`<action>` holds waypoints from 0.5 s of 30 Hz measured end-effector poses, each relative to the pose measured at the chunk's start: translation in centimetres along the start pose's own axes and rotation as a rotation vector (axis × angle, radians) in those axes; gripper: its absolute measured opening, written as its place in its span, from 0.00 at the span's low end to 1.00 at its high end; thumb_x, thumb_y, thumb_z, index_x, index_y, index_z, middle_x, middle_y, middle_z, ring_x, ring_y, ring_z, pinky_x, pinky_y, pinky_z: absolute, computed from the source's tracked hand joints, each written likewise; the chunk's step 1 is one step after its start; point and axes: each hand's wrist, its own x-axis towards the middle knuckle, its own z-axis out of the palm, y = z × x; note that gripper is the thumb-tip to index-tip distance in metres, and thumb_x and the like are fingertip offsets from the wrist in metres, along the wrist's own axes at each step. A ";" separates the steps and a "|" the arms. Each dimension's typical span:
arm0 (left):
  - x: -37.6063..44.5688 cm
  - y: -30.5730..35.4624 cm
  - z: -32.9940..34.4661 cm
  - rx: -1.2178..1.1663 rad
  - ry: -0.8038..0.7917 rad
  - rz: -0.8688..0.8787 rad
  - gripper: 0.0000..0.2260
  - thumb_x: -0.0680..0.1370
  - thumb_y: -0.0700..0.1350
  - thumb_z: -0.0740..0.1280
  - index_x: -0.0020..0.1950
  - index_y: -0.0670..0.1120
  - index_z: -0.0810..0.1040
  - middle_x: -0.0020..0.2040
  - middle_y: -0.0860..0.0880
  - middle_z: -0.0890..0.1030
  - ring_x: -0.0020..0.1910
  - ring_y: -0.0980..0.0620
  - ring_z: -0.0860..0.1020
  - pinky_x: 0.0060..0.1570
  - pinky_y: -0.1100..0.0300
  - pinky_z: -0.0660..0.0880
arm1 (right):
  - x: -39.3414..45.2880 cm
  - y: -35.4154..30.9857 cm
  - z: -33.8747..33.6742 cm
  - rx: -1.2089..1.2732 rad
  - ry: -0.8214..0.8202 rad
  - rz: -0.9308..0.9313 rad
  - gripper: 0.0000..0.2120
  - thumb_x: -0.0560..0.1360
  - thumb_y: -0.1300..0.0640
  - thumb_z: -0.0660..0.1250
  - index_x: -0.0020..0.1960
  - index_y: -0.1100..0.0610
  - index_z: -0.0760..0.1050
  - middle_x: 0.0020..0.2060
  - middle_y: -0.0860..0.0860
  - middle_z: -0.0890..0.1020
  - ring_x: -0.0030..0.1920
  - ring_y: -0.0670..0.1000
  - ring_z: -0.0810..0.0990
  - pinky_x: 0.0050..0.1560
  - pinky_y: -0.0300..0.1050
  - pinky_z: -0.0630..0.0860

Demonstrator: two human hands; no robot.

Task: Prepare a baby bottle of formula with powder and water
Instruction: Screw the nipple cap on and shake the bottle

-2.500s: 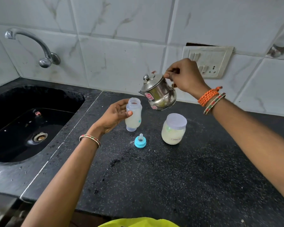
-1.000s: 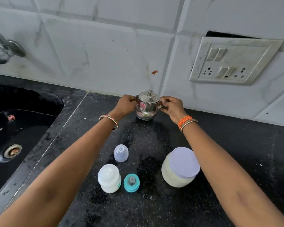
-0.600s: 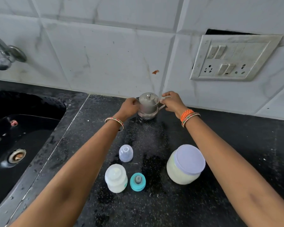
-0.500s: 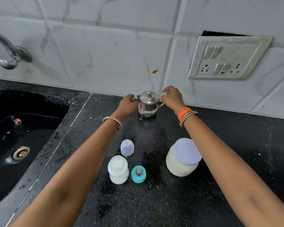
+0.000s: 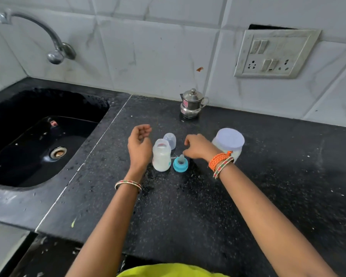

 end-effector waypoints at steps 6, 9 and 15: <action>-2.6 -1.6 -1.6 -0.011 -0.222 -0.112 0.22 0.68 0.27 0.60 0.58 0.44 0.74 0.58 0.45 0.78 0.56 0.50 0.77 0.59 0.46 0.76 | -2.4 -1.5 1.8 0.120 0.051 -0.094 0.17 0.72 0.64 0.64 0.60 0.55 0.76 0.59 0.55 0.77 0.56 0.56 0.78 0.58 0.52 0.77; -3.3 -1.4 -1.6 -0.014 -0.440 -0.090 0.29 0.64 0.35 0.63 0.65 0.47 0.68 0.62 0.47 0.74 0.61 0.50 0.75 0.55 0.60 0.76 | -3.6 -2.1 2.7 0.067 0.042 -0.115 0.12 0.72 0.63 0.64 0.55 0.58 0.78 0.55 0.56 0.79 0.53 0.57 0.79 0.55 0.51 0.77; -3.5 -2.1 -1.7 0.094 -0.489 -0.015 0.27 0.69 0.45 0.73 0.65 0.51 0.68 0.61 0.50 0.77 0.60 0.52 0.76 0.59 0.54 0.75 | -5.5 -1.6 3.4 0.042 0.310 -0.115 0.09 0.75 0.63 0.65 0.53 0.58 0.79 0.54 0.59 0.78 0.53 0.61 0.80 0.55 0.53 0.77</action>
